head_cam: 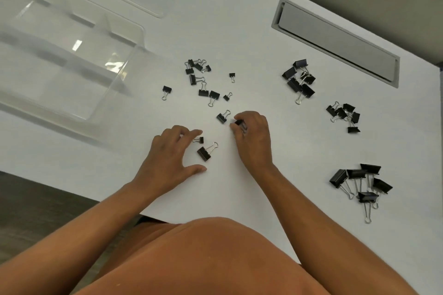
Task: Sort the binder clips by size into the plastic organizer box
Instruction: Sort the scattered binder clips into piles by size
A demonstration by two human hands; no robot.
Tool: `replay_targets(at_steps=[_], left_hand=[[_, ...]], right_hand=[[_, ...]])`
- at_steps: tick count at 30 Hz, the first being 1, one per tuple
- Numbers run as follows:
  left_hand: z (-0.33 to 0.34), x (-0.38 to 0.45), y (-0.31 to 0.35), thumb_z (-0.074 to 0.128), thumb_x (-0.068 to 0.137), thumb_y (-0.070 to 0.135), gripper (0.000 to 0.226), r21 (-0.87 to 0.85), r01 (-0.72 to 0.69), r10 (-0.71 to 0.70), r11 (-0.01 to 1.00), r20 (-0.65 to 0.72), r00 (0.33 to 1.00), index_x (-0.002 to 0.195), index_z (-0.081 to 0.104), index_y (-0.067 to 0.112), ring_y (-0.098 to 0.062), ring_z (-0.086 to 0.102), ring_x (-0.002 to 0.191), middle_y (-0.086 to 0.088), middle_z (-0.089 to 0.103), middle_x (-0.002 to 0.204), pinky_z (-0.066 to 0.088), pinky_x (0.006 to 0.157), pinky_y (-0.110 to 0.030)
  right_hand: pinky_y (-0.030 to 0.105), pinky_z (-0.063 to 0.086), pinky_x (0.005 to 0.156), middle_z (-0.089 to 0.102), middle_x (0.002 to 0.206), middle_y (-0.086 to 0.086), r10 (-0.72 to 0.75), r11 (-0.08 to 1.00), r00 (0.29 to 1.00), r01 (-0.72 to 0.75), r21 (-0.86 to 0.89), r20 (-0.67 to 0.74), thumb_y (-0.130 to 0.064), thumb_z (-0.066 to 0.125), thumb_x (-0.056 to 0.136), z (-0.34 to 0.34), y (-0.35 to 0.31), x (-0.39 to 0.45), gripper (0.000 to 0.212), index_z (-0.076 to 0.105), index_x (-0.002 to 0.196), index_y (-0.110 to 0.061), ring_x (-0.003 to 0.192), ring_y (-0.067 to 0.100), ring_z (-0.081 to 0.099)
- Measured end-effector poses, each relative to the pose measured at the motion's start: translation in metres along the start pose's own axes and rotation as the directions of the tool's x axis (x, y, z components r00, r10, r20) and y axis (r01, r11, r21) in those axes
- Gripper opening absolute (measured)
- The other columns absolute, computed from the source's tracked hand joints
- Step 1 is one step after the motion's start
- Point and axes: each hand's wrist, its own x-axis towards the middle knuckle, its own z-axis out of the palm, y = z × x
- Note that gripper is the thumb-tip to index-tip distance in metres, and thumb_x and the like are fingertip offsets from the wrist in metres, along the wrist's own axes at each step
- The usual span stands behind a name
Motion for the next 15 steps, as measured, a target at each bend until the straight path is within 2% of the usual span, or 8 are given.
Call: replay_targets(at_steps=[2, 5, 7, 9, 11, 15], left_hand=[[0.002, 0.0, -0.005, 0.085, 0.076, 0.056, 0.086, -0.029, -0.018, 0.017, 0.999, -0.031, 0.999, 0.148, 0.05, 0.026, -0.022, 0.053, 0.115, 0.002, 0.051, 0.126, 0.04, 0.1, -0.041], [0.005, 0.001, -0.012, 0.084, 0.076, 0.058, 0.084, -0.035, -0.056, 0.053, 0.998, -0.071, 0.996, 0.146, 0.053, 0.024, -0.022, 0.054, 0.115, 0.001, 0.053, 0.125, 0.041, 0.1, -0.039], [0.008, 0.001, -0.014, 0.082, 0.077, 0.059, 0.08, -0.014, -0.079, 0.078, 0.997, -0.088, 0.993, 0.143, 0.055, 0.023, -0.023, 0.055, 0.112, 0.0, 0.054, 0.122, 0.042, 0.098, -0.04], [0.01, 0.0, -0.014, 0.081, 0.078, 0.06, 0.073, -0.002, -0.087, 0.086, 0.996, -0.111, 0.99, 0.137, 0.06, 0.022, -0.024, 0.056, 0.108, 0.0, 0.055, 0.118, 0.043, 0.095, -0.04], [0.011, 0.0, -0.012, 0.081, 0.077, 0.061, 0.065, 0.013, -0.094, 0.095, 0.995, -0.145, 0.985, 0.126, 0.066, 0.02, -0.024, 0.057, 0.101, 0.0, 0.055, 0.111, 0.043, 0.089, -0.039], [0.015, 0.001, -0.005, 0.085, 0.073, 0.06, 0.053, -0.015, -0.066, 0.062, 0.998, -0.197, 0.978, 0.104, 0.068, 0.021, -0.02, 0.057, 0.089, 0.003, 0.054, 0.101, 0.036, 0.08, -0.035]], right_hand=[[0.031, 0.05, 0.09, 0.067, 0.107, -0.003, -0.029, 1.0, 1.0, 0.029, 0.01, -0.005, -0.013, 0.074, 0.095, -0.004, -0.002, -0.004, 0.014, 0.069, 0.108, -0.013, 0.1, 0.019, 0.059], [0.025, 0.048, 0.094, 0.067, 0.115, 0.002, -0.211, 0.977, 0.977, 0.211, -0.032, -0.007, -0.01, 0.071, 0.098, -0.009, -0.009, 0.0, 0.018, 0.07, 0.116, -0.01, 0.108, 0.023, 0.059], [0.025, 0.047, 0.09, 0.064, 0.124, 0.005, -0.295, 0.949, 0.952, 0.302, -0.093, 0.085, -0.006, 0.065, 0.1, -0.007, -0.013, 0.008, 0.03, 0.069, 0.13, -0.013, 0.112, 0.024, 0.057], [0.03, 0.05, 0.088, 0.06, 0.131, 0.006, -0.309, 0.928, 0.925, 0.344, -0.144, 0.218, -0.002, 0.058, 0.101, 0.0, -0.015, 0.015, 0.04, 0.068, 0.136, -0.018, 0.111, 0.025, 0.054], [0.038, 0.052, 0.09, 0.061, 0.131, 0.006, -0.307, 0.916, 0.909, 0.362, -0.172, 0.281, -0.001, 0.057, 0.102, 0.005, -0.012, 0.018, 0.037, 0.071, 0.132, -0.017, 0.111, 0.028, 0.054], [0.037, 0.054, 0.085, 0.066, 0.122, 0.003, -0.282, 0.924, 0.932, 0.327, -0.197, 0.226, -0.008, 0.063, 0.103, 0.002, -0.009, 0.012, 0.021, 0.076, 0.118, -0.013, 0.108, 0.029, 0.056]])
